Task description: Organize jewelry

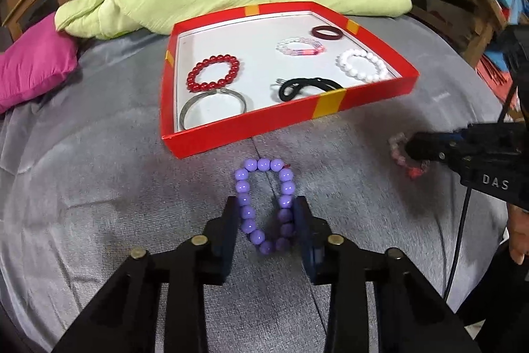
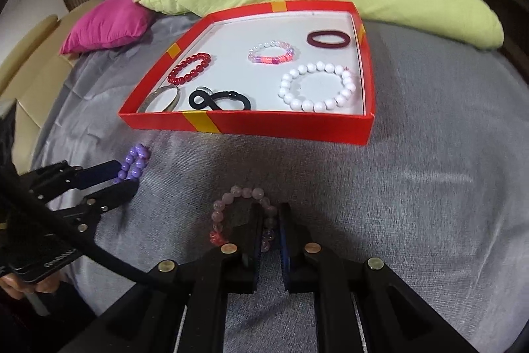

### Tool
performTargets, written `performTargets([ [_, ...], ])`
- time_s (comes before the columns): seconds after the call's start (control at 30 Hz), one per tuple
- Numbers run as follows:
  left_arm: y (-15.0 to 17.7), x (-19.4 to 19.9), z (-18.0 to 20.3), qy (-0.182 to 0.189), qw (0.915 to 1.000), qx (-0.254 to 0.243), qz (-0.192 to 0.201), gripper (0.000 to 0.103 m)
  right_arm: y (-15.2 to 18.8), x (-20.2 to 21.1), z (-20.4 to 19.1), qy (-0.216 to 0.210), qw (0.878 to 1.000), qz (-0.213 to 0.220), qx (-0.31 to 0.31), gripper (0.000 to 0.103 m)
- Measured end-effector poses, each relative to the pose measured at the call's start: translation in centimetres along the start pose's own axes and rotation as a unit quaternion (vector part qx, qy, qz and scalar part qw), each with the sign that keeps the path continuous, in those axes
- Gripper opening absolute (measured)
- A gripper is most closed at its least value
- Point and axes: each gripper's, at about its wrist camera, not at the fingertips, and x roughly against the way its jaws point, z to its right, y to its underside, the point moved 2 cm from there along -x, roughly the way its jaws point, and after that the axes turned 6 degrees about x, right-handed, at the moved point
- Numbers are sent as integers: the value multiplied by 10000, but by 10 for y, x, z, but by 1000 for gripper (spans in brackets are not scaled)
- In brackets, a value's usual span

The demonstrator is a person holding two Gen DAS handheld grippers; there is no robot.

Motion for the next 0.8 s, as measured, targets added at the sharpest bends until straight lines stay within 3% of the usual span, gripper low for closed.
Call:
performTargets([
  [0.2,2,3,-3,108,9999,-31,-16,19,5,3,-9,390,9990,198,113,12],
  [0.43,1,7,-11,211,9997,65,44,10,1,5,-15,665,9978,9,-25,10],
  [0.8,-9,27,-20,547,9975,323,319,10,-18,24,-33,666,9977,16,79,9],
])
